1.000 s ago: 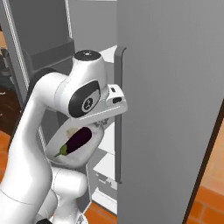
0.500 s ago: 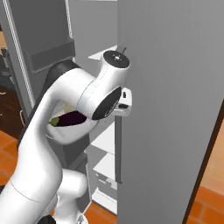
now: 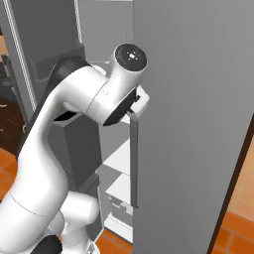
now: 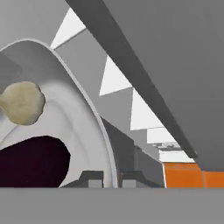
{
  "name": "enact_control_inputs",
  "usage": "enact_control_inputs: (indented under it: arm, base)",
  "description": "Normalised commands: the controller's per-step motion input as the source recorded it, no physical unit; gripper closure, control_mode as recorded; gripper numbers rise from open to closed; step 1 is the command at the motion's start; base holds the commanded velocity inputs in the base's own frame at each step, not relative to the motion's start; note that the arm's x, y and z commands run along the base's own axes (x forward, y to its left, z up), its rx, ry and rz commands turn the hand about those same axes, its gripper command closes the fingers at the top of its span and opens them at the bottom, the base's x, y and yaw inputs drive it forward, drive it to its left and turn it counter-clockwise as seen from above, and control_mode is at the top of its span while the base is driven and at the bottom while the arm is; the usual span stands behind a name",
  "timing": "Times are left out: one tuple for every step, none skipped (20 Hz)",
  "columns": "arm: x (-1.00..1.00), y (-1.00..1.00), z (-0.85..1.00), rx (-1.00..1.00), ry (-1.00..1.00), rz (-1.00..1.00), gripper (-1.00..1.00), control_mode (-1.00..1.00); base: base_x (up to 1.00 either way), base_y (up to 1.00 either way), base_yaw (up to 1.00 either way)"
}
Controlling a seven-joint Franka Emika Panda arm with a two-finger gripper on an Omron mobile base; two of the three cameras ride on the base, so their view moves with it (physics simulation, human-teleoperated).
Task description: Take the meat container that has the fish and place it on the second highest rack of the freezer. Then take the vegetable container that has the eggplant and garlic and place it on the highest rack of the freezer.
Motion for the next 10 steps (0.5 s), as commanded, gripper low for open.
enact_control_inputs:
  arm:
    - [0.3,0.29,0.09,0.33,-0.12,-0.69,1.0,-1.0]
    - [0.31,0.39,0.07,0.29,-0.13,-0.69,1.0,-1.0]
    - [0.33,0.5,0.09,0.26,-0.14,-0.66,1.0,-1.0]
    - [0.42,0.65,0.16,0.23,-0.15,-0.6,1.0,-1.0]
    - [0.42,0.74,0.17,0.24,-0.13,-0.55,1.0,-1.0]
    - [0.43,0.83,0.19,0.22,-0.12,-0.52,1.0,-1.0]
    - [0.44,1.0,0.25,0.14,-0.11,-0.49,1.0,-1.0]
    - [0.39,1.0,0.27,0.13,-0.09,-0.44,1.0,-1.0]
    - [0.54,1.0,0.39,0.05,-0.04,-0.39,1.0,-1.0]
    - [0.66,0.77,0.53,0.03,0.0,-0.32,1.0,-1.0]
  base:
    - [0.0,0.0,0.0]
    - [0.0,0.0,0.0]
    - [0.0,0.0,0.0]
    - [0.0,0.0,0.0]
    - [0.0,0.0,0.0]
    - [0.0,0.0,0.0]
    - [0.0,0.0,0.0]
    - [0.0,0.0,0.0]
    - [0.0,0.0,0.0]
    - [0.0,0.0,0.0]
